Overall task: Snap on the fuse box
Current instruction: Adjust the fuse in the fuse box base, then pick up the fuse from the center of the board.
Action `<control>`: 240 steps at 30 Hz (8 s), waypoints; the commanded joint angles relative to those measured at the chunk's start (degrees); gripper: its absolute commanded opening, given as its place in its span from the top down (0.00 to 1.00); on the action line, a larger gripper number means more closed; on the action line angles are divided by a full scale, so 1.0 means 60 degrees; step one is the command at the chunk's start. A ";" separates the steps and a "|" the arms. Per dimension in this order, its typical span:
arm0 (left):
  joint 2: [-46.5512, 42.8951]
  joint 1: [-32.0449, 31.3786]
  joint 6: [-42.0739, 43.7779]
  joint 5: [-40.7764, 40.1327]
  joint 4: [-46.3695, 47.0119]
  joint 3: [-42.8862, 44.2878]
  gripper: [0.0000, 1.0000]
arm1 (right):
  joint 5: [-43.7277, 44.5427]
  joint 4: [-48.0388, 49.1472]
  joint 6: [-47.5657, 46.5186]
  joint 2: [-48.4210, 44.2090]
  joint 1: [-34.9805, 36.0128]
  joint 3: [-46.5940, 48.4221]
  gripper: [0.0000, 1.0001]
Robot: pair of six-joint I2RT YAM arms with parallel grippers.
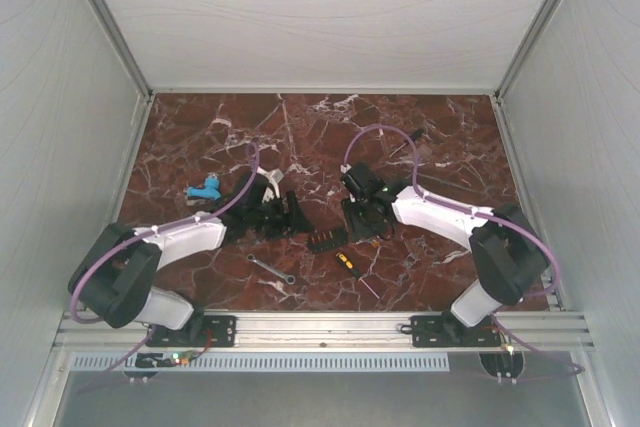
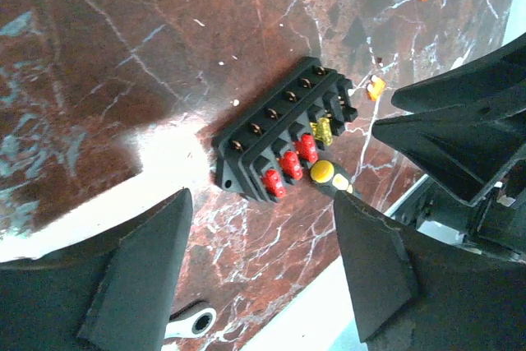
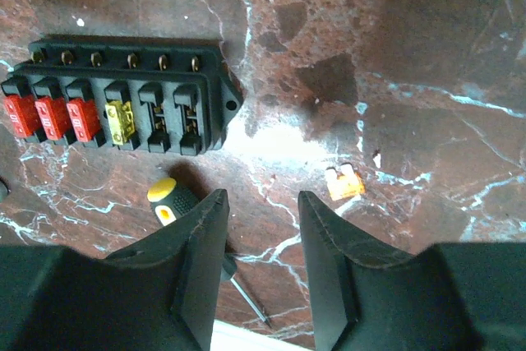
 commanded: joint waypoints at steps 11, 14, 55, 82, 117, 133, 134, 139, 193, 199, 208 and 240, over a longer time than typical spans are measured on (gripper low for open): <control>-0.0789 0.0560 0.0221 -0.0738 -0.0289 -0.0367 0.22 | -0.0490 0.1649 -0.0399 0.1855 0.0887 0.0957 0.67; -0.0744 0.0582 0.0191 -0.0700 -0.0289 -0.0372 0.21 | -0.0486 0.1816 -0.0388 0.2173 0.1028 0.1375 0.68; -0.1834 0.1670 -0.0426 -0.0395 -0.1246 -0.0559 0.03 | 0.0182 0.0898 -0.1178 0.0002 -0.0598 -0.1328 0.47; -0.1976 0.1681 -0.0432 0.0762 -0.0076 -0.1063 0.11 | 0.0211 0.0579 -0.1158 0.0391 -0.0082 -0.1104 0.64; -0.1837 0.1681 -0.0644 0.1182 0.0484 -0.1233 0.16 | 0.0586 0.1208 -0.1634 0.0718 -0.0264 -0.1163 0.70; -0.1753 0.1678 -0.0753 0.1544 0.0837 -0.1304 0.19 | 0.0452 0.1235 -0.1785 0.0610 -0.0225 -0.1181 0.83; -0.1746 0.1681 -0.0791 0.1632 0.0923 -0.1306 0.20 | 0.0435 0.1252 -0.1795 0.0520 -0.0207 -0.1171 0.84; -0.1592 0.1681 -0.1054 0.2109 0.1325 -0.1211 0.26 | 0.0266 0.1494 -0.1923 -0.0181 -0.0024 -0.1081 0.86; -0.1009 0.0665 -0.3528 0.3232 0.6409 -0.1034 1.00 | -0.2324 0.6185 -0.0143 -0.3828 0.0463 -0.1672 0.57; -0.1709 0.0685 -0.4139 0.2596 0.8021 -0.1585 1.00 | -0.4141 0.9598 0.3126 -0.4400 -0.0420 -0.3317 0.60; -0.1719 0.0671 -0.5589 0.2124 1.0762 -0.2405 1.00 | -0.5229 1.2798 0.5388 -0.3618 -0.0544 -0.4169 0.66; -0.1883 0.1468 -0.2753 0.2390 0.5176 -0.2074 0.65 | -0.4713 0.5888 0.1352 -0.2940 -0.1039 -0.1527 1.00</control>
